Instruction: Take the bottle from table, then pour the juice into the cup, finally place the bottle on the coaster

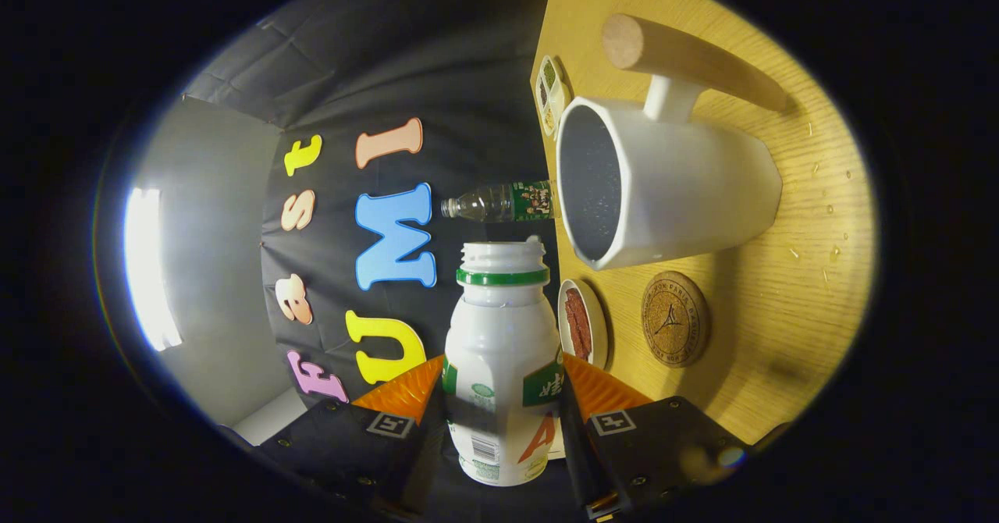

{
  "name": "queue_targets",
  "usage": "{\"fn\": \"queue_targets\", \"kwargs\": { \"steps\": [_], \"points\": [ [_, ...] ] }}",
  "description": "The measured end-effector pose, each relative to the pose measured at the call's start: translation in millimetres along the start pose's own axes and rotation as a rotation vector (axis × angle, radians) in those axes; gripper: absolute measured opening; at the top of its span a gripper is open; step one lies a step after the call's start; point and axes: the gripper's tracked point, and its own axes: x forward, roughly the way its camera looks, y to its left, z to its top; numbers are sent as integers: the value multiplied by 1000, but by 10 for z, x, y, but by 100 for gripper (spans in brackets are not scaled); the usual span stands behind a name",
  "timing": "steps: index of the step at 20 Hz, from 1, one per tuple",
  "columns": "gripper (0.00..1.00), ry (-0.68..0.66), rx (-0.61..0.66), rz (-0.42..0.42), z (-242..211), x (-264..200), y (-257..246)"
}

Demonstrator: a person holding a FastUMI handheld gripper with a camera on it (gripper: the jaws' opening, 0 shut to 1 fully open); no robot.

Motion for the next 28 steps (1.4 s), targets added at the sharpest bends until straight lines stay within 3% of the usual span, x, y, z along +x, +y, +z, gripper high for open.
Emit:
{"fn": "queue_targets", "kwargs": {
  "steps": [28],
  "points": [
    [67, -46, 71, 17, 48, -147, 305]
  ]
}}
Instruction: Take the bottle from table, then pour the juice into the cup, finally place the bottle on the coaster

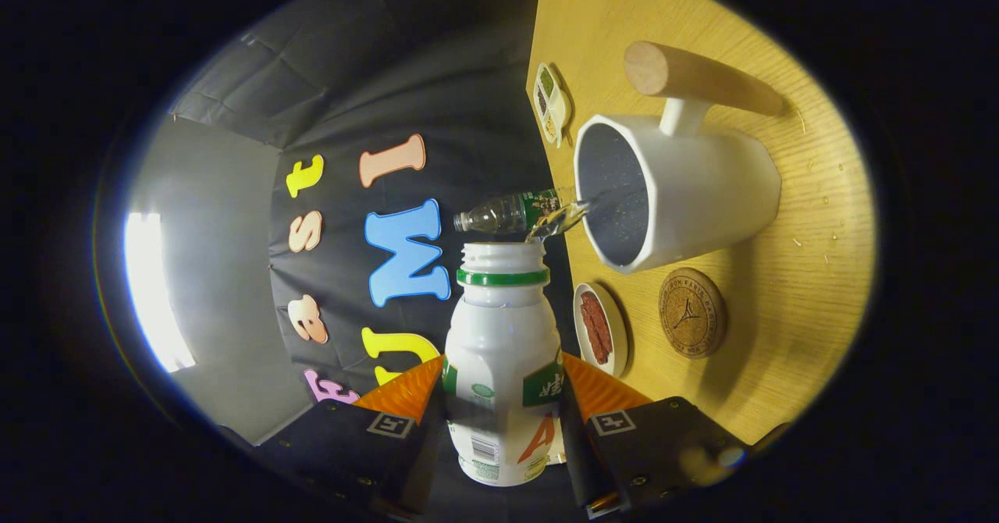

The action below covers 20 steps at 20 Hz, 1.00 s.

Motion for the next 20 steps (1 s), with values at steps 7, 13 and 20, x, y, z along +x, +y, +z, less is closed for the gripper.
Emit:
{"fn": "queue_targets", "kwargs": {
  "steps": [7, 13, 20],
  "points": [
    [67, -9, 42, 4, -29, -7, 45],
    [67, -16, 59, 13, -22, -18, 104],
    [67, -27, 87, 30, -16, -22, 188]
  ]
}}
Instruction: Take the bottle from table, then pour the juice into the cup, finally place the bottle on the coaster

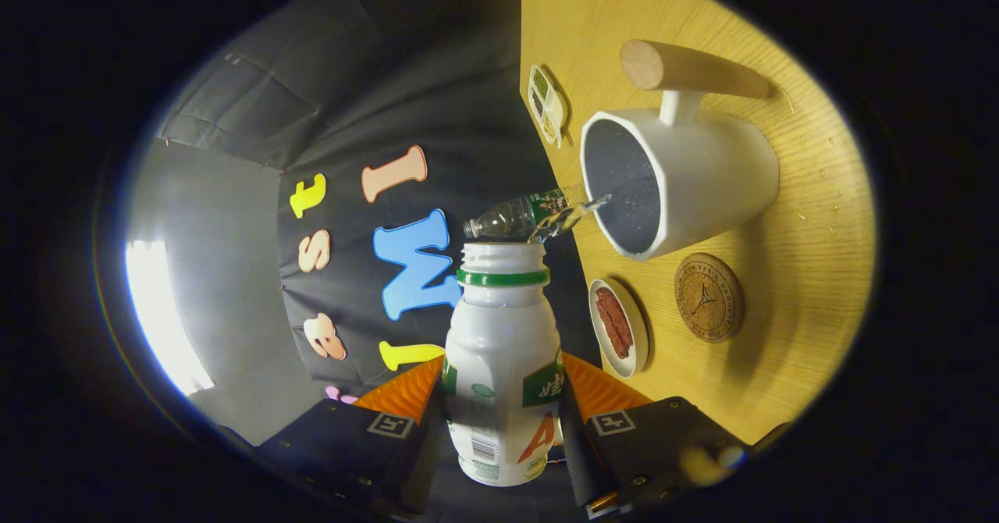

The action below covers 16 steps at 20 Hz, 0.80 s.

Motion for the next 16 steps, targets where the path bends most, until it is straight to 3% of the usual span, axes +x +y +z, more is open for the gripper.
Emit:
{"fn": "queue_targets", "kwargs": {
  "steps": [16],
  "points": [
    [67, -32, 68, 71, 60, 53, 136]
  ]
}}
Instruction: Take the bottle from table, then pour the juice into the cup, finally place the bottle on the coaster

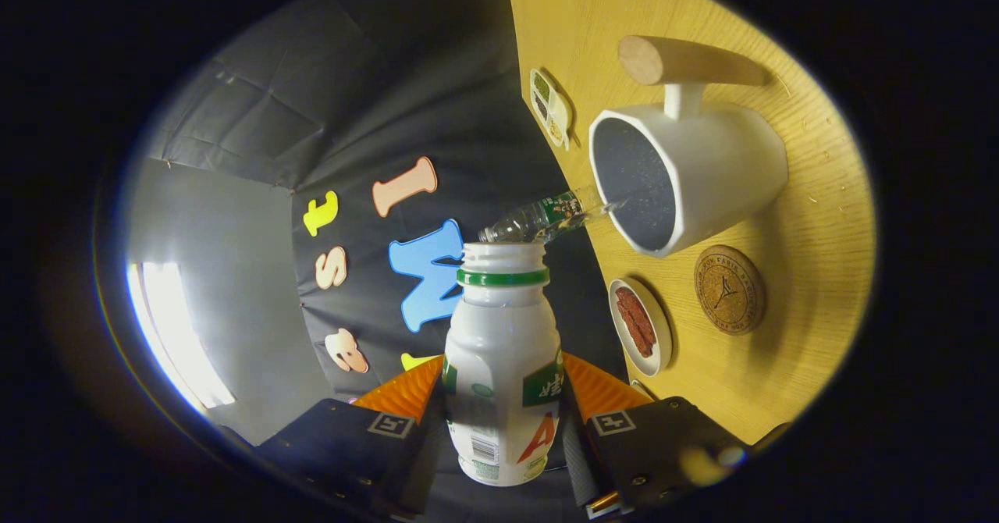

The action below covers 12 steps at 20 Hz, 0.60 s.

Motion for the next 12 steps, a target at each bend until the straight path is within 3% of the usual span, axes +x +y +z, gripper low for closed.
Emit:
{"fn": "queue_targets", "kwargs": {
  "steps": [12],
  "points": [
    [67, -14, 43, 10, 49, 37, -48]
  ]
}}
